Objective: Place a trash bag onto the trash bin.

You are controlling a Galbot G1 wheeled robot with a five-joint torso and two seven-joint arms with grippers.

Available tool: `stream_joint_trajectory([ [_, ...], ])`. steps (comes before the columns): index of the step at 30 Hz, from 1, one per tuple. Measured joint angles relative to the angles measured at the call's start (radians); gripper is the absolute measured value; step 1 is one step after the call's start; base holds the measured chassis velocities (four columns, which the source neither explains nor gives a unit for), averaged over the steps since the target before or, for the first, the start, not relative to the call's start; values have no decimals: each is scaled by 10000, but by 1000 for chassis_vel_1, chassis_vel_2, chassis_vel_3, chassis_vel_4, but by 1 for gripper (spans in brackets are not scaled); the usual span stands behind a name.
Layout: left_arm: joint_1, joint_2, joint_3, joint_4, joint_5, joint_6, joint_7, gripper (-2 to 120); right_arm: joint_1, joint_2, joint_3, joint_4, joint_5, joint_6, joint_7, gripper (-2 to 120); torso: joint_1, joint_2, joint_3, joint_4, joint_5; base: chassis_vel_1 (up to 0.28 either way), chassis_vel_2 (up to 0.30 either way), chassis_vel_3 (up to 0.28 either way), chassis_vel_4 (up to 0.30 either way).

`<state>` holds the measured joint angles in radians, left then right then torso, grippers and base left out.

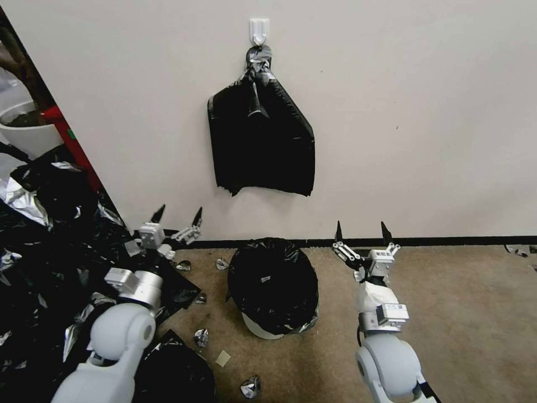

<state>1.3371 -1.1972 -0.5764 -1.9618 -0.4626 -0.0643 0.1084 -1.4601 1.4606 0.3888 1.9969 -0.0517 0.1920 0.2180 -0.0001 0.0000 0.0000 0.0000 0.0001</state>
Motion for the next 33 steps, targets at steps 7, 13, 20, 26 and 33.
stream_joint_trajectory([
  [7,-5,-9,14,1,-47,84,-72,100,13,-12,-29,1,-2,-19,-1,100,1,0,0,0,-1,0,0,0,0],
  [13,-8,-16,26,1,-84,123,-120,100,27,-22,-46,2,-1,-24,-1,100,1,0,0,0,-1,0,0,0,0],
  [20,-8,-21,34,-4,-111,159,-161,100,37,-28,-59,-4,5,-30,0,100,0,0,0,0,-1,0,0,0,0],
  [26,-8,-23,38,-7,-126,175,-179,100,41,-32,-65,-8,10,-32,2,100,0,0,0,0,-1,0,0,0,0],
  [33,-8,-23,42,-11,-130,185,-188,100,44,-35,-71,-12,13,-32,4,100,1,0,0,0,-1,0,0,0,0],
])
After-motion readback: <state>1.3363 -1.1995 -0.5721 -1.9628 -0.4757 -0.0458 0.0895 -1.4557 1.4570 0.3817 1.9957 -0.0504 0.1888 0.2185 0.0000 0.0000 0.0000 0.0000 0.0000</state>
